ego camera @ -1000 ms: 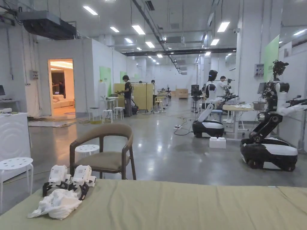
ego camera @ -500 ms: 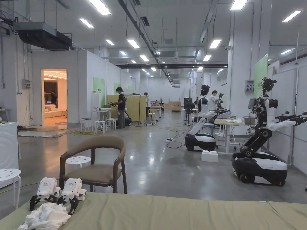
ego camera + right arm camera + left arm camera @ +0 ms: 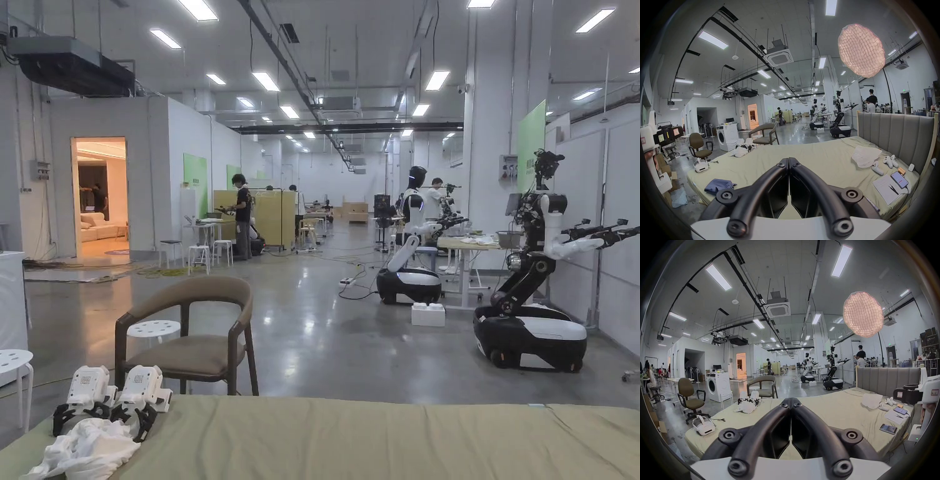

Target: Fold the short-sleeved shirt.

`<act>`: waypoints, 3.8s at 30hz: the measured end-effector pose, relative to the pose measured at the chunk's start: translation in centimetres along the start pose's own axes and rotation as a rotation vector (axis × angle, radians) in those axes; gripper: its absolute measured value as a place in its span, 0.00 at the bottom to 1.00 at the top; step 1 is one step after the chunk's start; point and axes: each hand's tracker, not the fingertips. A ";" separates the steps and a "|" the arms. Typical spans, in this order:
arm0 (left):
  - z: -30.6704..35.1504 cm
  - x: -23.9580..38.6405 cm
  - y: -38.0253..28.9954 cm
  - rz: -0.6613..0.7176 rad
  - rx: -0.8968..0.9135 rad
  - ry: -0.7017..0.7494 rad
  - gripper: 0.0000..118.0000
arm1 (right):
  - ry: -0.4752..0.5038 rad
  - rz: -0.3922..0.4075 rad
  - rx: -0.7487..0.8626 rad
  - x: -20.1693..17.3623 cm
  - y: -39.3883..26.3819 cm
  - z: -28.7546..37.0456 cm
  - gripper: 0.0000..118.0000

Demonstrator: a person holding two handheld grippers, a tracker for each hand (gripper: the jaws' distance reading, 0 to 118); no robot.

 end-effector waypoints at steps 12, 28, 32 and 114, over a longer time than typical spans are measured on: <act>0.3 -0.6 0.1 0.051 0.046 -0.024 0.51 | 0.033 -0.014 0.011 -0.4 0.7 -0.1 0.40; 0.6 0.3 0.5 0.031 0.072 -0.034 1.00 | 0.034 -0.027 0.060 -0.6 1.2 0.2 1.00; 0.5 0.3 0.6 0.037 0.063 -0.032 1.00 | 0.034 -0.029 0.054 -0.6 1.2 0.2 1.00; 0.1 0.5 0.4 0.086 -0.002 -0.042 1.00 | -0.103 0.034 0.086 -2.0 3.5 1.5 1.00</act>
